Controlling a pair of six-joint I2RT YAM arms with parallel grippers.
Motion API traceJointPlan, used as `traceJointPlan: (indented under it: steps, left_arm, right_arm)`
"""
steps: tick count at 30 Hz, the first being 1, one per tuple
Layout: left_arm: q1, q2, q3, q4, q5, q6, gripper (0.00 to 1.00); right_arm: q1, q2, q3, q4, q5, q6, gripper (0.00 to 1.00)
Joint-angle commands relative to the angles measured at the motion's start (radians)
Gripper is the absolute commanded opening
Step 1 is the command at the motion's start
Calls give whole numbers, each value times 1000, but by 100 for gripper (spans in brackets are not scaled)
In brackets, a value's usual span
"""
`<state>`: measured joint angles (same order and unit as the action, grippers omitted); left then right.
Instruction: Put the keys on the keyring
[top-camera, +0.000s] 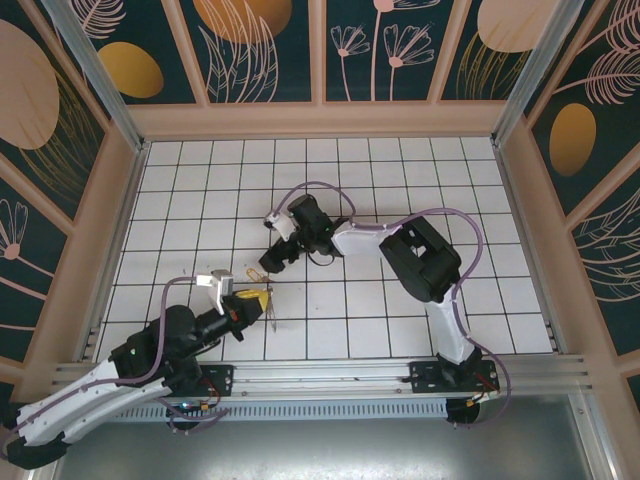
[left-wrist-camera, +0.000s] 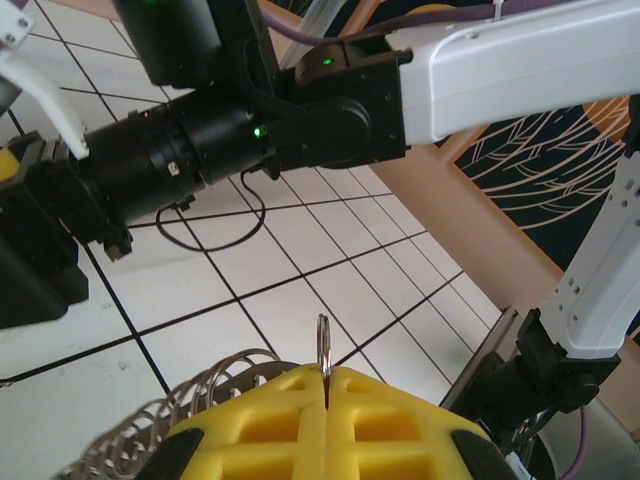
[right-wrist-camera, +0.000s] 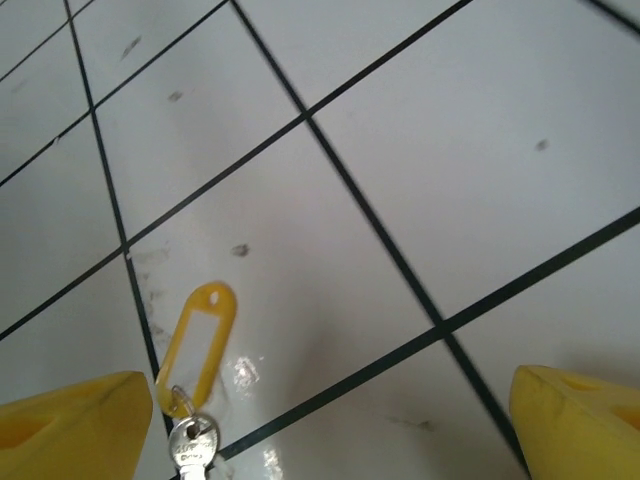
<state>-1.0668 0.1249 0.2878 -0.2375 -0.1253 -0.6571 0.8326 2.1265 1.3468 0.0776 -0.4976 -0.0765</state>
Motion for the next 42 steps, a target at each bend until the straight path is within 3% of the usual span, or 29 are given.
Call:
traceJointPlan:
  steps: [1,21,42]
  left_arm:
    - [2,-7,11,26,-26,8,0]
    - [3,-16,13,38,-20,25,0]
    - [3,-17,14,41,-19,30,0]
  right_arm:
    - [1,24,41,-39,-79,-36,90]
    - [47,86,93,-139,-137,-121,57]
    - [80,106,117,-186,-127,-166,42]
